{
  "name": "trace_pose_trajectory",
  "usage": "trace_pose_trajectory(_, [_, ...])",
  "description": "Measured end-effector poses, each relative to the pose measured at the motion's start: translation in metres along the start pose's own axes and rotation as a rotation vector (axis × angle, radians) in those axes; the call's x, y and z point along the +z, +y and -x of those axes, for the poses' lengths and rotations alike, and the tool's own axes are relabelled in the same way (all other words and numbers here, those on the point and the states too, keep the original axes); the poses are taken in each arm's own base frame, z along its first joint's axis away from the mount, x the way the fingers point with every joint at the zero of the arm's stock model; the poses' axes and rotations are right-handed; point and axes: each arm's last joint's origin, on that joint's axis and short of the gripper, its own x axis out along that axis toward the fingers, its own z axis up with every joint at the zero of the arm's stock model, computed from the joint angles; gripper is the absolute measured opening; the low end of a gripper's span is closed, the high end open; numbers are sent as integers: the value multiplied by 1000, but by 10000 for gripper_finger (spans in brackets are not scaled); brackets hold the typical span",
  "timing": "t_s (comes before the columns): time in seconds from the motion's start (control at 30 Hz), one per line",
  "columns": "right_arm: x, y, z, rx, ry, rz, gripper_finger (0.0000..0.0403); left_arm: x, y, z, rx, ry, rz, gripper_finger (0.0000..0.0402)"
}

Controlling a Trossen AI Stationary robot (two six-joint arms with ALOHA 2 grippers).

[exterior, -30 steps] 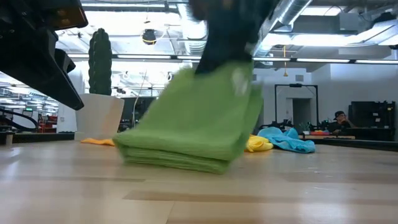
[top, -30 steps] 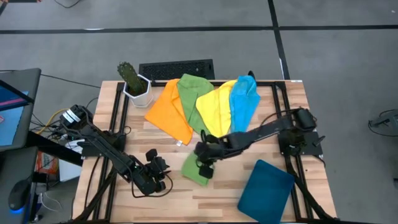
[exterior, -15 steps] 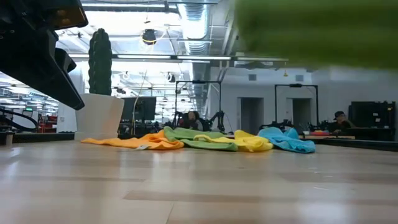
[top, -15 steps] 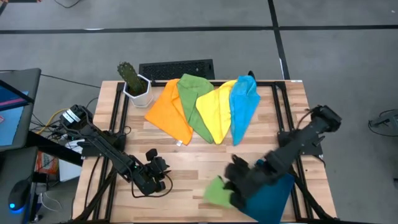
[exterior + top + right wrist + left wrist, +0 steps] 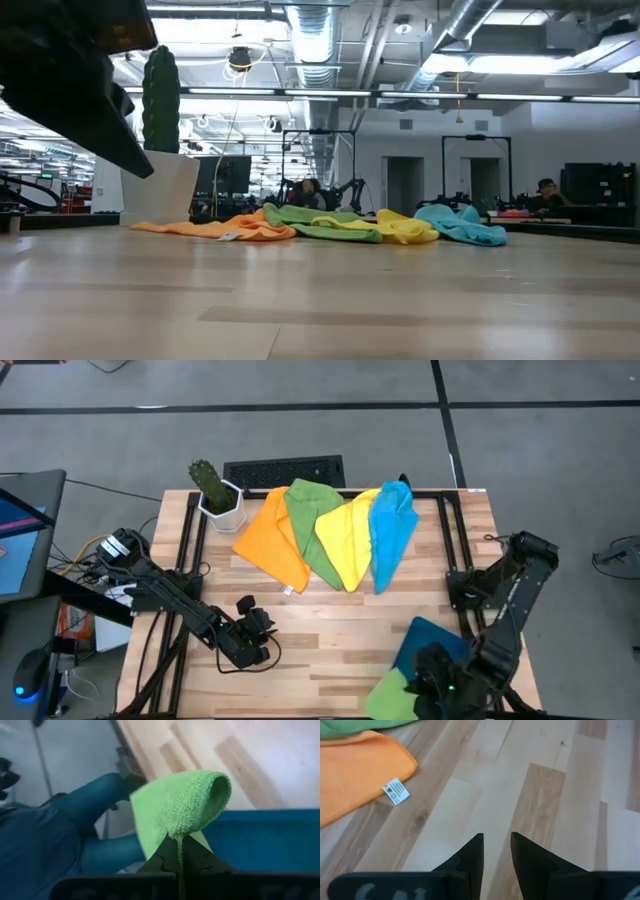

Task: Fold microfiber towels
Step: Put the folded green microfiber towel into the blue bin

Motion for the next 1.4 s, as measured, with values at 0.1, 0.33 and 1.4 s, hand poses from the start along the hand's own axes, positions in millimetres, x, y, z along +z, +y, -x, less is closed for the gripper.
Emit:
trace_pose_trajectory(0.1, [-12,-10,5,-92,21,-18,19,4,3,-4,15,-2,7,88])
trace_pose_trajectory(0.33, [-29,-15,16,-95,-29,-40,19,13,13,-12,36,19,4,88])
trace_pose_trajectory(1.4, [-36,-20,6,-74,-59,-53,19,24,23,-22,35,40,13,88])
